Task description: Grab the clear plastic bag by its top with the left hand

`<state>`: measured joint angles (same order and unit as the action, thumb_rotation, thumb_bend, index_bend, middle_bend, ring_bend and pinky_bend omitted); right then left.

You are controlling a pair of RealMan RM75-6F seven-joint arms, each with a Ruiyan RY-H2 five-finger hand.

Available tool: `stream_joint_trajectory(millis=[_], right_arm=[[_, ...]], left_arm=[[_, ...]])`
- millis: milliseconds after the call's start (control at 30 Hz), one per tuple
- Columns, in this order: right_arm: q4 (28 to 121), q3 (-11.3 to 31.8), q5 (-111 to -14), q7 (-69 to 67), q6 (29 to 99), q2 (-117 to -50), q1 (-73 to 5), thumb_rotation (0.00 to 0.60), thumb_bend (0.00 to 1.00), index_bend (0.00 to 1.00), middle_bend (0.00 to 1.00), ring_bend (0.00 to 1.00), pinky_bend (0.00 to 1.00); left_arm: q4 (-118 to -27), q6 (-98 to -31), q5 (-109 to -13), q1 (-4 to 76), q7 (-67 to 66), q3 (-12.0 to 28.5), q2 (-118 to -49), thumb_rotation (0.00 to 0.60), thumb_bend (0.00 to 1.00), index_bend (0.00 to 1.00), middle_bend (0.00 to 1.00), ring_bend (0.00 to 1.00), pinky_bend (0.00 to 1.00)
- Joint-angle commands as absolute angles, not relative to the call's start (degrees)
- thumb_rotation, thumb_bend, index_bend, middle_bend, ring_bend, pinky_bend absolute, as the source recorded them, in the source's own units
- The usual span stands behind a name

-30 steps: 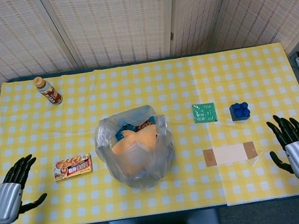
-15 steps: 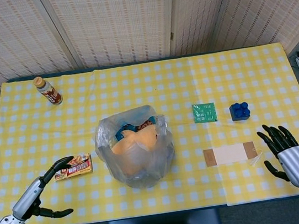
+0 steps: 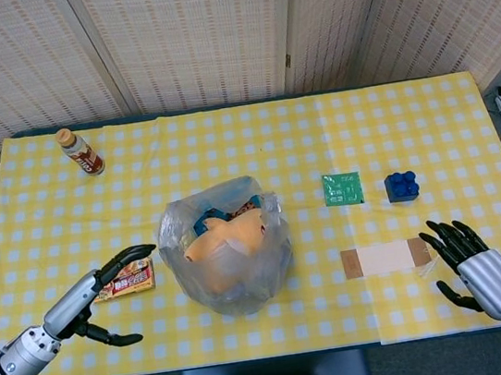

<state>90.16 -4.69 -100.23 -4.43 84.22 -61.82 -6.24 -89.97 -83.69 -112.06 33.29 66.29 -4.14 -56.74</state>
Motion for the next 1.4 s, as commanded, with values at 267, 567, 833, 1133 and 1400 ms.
stream_joint_trajectory(millis=[267, 567, 833, 1133, 1400], right_arm=[[90.0, -4.1, -97.9, -4.1, 82.9, -61.9, -6.4, 0.600, 0.41, 0.00, 0.00, 0.00, 0.00], [90.1, -4.1, -96.2, -4.2, 81.8, -61.3, -6.3, 0.600, 0.41, 0.00, 0.00, 0.00, 0.00], [89.9, -3.8, -94.3, -4.9, 81.3, -60.8, -6.0, 0.600, 0.41, 0.00, 0.00, 0.00, 0.00], [89.9, -3.7, -93.3, -5.3, 80.9, -60.4, -5.6, 0.600, 0.41, 0.00, 0.00, 0.00, 0.00], [90.0, -3.8, -93.3, -6.0, 80.7, -60.0, -5.5, 0.600, 0.41, 0.00, 0.00, 0.00, 0.00]], left_arm=[[-87.0, -84.4, -109.8, 35.1, 66.2, -2.6, -58.9, 0.600, 0.08, 0.14, 0.09, 0.02, 0.08], [-85.5, -82.3, -109.7, 37.9, 57.6, -0.8, -63.1, 0.600, 0.07, 0.17, 0.16, 0.06, 0.09], [-83.7, -81.7, -109.1, 40.2, 56.6, 0.2, -65.9, 0.600, 0.07, 0.17, 0.16, 0.06, 0.09], [-82.3, -80.4, -109.0, 42.2, 52.7, 0.2, -68.6, 0.600, 0.07, 0.19, 0.17, 0.07, 0.10], [-84.0, -78.8, -109.7, 44.6, 49.1, 0.5, -69.4, 0.600, 0.07, 0.19, 0.17, 0.07, 0.11]])
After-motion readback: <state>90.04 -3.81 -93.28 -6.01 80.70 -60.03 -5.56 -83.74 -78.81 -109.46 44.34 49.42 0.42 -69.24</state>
